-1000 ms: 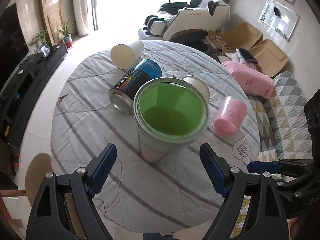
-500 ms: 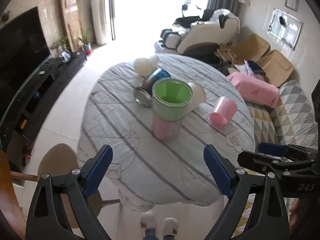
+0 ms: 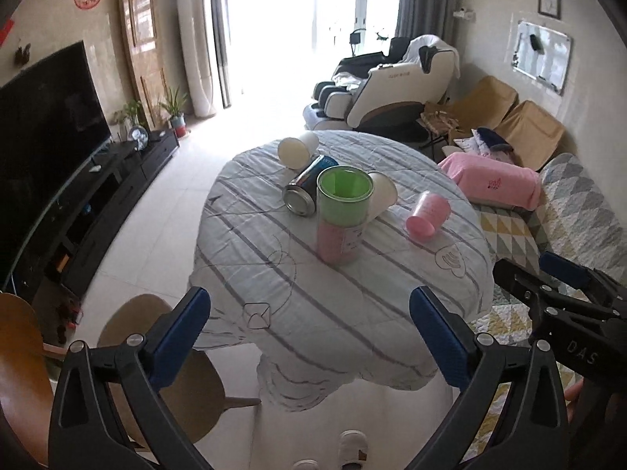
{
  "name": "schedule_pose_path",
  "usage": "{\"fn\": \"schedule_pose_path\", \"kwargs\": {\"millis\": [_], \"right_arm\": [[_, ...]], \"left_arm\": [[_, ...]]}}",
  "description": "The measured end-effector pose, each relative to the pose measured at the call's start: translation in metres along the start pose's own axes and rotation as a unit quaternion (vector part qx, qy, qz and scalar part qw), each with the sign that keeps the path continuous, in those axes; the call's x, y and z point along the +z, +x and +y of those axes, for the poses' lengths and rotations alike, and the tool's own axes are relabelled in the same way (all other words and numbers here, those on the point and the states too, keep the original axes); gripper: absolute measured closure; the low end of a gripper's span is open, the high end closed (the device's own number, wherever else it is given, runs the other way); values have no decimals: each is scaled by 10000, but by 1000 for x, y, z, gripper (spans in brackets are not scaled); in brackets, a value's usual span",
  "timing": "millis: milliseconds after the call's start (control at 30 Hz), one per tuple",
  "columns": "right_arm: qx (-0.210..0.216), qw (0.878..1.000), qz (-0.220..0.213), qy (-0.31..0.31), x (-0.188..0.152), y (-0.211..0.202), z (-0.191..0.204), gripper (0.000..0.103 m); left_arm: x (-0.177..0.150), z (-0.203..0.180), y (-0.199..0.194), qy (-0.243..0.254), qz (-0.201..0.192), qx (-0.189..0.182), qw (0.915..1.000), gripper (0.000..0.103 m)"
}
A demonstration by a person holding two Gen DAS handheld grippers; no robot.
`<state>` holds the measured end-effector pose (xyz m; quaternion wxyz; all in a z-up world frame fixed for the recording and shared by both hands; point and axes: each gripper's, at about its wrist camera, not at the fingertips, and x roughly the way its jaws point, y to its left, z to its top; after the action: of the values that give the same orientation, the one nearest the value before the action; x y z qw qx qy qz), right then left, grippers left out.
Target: Flip cup upright
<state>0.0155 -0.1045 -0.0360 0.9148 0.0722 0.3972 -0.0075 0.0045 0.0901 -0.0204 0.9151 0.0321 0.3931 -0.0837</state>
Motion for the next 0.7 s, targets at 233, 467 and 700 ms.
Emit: {"fn": "schedule_pose_path", "kwargs": {"millis": [233,467,700], "right_arm": [[-177,9989,-357,249,-26,-35,11,21],[-314,9983,-448,197,-37,-51,25,21],[-400,9978,-466,241,-43,-62,27,21]], "left_arm": [[-15,0,-37,298,-286,-36,9991,0],[-25,-1,-60,397,-478,-197,9979,0],[-28,3,-66,331,-475,-252,9980,0]]}}
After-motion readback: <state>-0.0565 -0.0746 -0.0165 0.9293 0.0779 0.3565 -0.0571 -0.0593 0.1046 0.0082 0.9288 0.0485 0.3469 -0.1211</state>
